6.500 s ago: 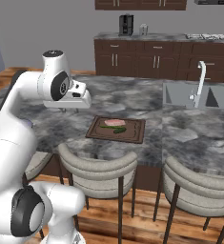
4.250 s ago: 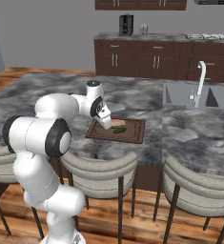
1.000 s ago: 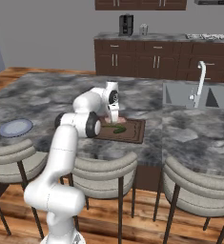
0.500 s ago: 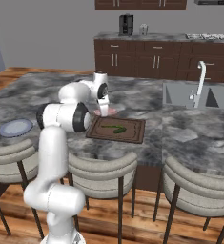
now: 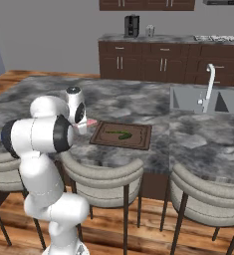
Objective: Create a steak meal by picking up the steak and asparagus from the tray and placing them on the plate. Leave the pickle on the tray.
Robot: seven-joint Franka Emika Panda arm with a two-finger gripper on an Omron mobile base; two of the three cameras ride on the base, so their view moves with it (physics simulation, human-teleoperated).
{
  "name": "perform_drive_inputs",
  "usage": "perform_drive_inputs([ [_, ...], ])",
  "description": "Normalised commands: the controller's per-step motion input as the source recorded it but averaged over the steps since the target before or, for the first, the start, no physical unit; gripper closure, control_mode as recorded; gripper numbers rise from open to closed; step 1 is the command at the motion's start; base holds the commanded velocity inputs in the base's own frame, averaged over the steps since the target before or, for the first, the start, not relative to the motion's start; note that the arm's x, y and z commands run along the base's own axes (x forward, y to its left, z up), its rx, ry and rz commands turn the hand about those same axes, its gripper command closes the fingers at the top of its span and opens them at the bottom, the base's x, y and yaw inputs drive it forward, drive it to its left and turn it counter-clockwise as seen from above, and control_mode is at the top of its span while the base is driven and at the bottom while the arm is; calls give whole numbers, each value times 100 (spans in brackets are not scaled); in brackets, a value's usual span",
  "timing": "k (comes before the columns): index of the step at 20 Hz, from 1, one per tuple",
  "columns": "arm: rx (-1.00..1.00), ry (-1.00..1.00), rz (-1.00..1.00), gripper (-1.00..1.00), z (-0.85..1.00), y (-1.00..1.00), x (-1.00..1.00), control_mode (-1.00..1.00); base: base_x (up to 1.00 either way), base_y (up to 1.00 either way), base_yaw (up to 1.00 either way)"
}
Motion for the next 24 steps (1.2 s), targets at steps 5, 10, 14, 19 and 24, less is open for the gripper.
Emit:
perform_drive_inputs([
  [5,21,0,4,100,39,83,-29,-100,0,0,0],
  [10,16,0,12,100,27,94,-1,-100,0,0,0],
  [14,6,0,17,100,1,100,0,-100,0,0,0],
  [19,-3,0,12,100,0,100,1,-100,0,0,0],
  [24,-7,0,9,100,0,100,3,-100,0,0,0],
])
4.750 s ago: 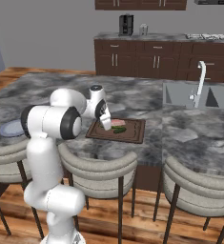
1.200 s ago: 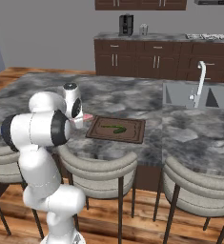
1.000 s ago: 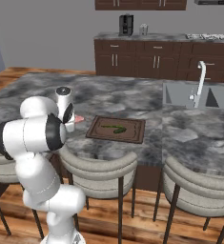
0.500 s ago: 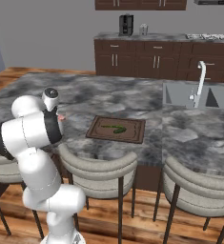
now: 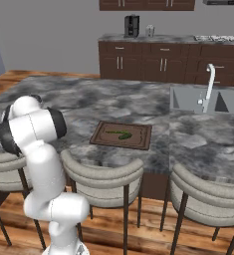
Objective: Create a steak meal by picking up the steak and asparagus from the tray and placing them on the plate. Leave the pickle on the tray.
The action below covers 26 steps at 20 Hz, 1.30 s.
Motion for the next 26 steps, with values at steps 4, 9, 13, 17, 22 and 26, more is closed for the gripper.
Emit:
perform_drive_inputs([
  [4,-8,0,8,100,0,97,12,-100,0,0,0],
  [9,-8,0,8,100,-9,75,11,-100,0,0,0],
  [13,-5,0,8,100,-24,61,20,-100,0,0,0],
  [17,-3,1,6,100,-28,50,36,-100,0,0,0],
  [22,-3,0,2,100,-29,42,46,-100,0,0,0],
  [26,-2,0,0,-100,-28,24,51,-100,0,0,0],
])
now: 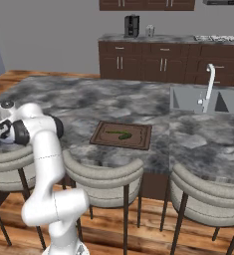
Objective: Create a steak meal by picking up the steak and asparagus from the tray and placing them on the plate. Leave the pickle on the tray.
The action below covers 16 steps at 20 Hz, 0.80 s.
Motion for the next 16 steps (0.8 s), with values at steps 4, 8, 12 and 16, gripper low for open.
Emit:
perform_drive_inputs([
  [4,0,0,0,-100,-14,6,43,-100,0,0,0],
  [8,0,0,0,-100,0,-6,4,-100,0,0,0],
  [12,0,0,0,-100,-2,0,0,-100,0,0,0],
  [16,0,0,0,-100,2,-31,-22,-100,0,0,0],
])
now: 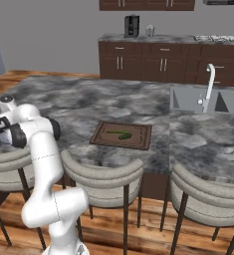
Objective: Create a steak meal by picking up the steak and asparagus from the tray and placing them on the plate. Leave the pickle on the tray.
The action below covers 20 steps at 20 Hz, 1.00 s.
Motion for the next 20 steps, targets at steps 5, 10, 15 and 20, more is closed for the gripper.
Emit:
perform_drive_inputs([
  [5,0,0,0,-100,29,-84,-53,-100,0,0,0],
  [10,0,0,-1,-100,32,-100,-70,-100,0,0,0],
  [15,0,-1,-4,-100,34,-100,-27,-100,0,0,0],
  [20,0,-1,-7,-100,48,-100,0,-100,0,0,0],
])
